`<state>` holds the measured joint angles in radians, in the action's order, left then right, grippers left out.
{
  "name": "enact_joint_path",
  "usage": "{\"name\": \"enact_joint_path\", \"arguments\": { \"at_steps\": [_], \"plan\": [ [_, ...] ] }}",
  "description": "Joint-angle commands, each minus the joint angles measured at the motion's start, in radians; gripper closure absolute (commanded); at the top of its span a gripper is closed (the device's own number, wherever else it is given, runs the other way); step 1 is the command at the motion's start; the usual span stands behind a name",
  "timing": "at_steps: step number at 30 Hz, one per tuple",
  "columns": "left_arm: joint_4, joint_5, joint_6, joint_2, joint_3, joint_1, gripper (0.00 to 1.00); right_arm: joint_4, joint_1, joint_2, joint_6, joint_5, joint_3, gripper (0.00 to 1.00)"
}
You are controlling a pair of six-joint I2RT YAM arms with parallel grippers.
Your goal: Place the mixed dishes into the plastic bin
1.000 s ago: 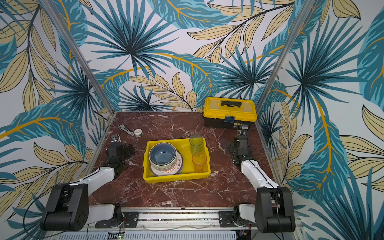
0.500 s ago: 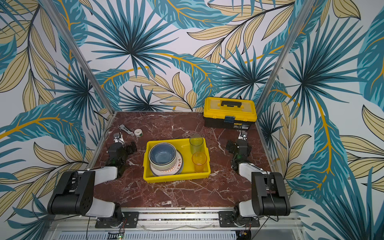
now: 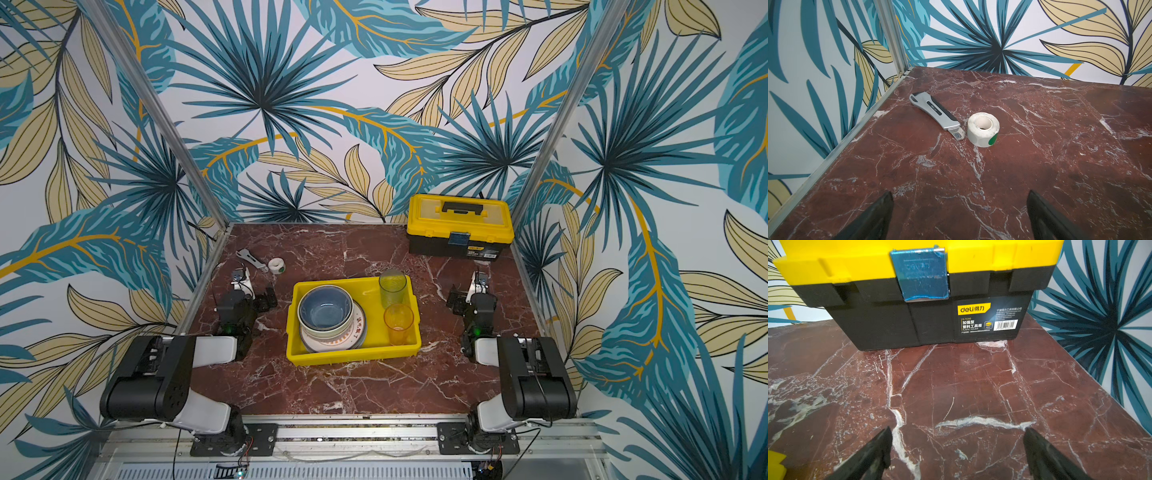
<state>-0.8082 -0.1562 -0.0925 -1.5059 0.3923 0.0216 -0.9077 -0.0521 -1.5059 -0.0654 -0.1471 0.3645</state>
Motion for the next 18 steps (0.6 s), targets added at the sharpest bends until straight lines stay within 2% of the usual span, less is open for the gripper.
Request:
{"name": "enact_joint_path", "arguments": {
  "at_steps": [1, 18],
  "plan": [
    [-0.032, 0.007, 0.014, -0.002, -0.001, 0.011, 0.00, -0.064, -0.003, 0.006, 0.020, 0.023, -0.023, 0.00],
    [-0.031, 0.009, 0.014, -0.003, 0.000, 0.011, 0.00, -0.030, 0.011, 0.004, 0.031, 0.004, -0.004, 0.00]
  ]
}}
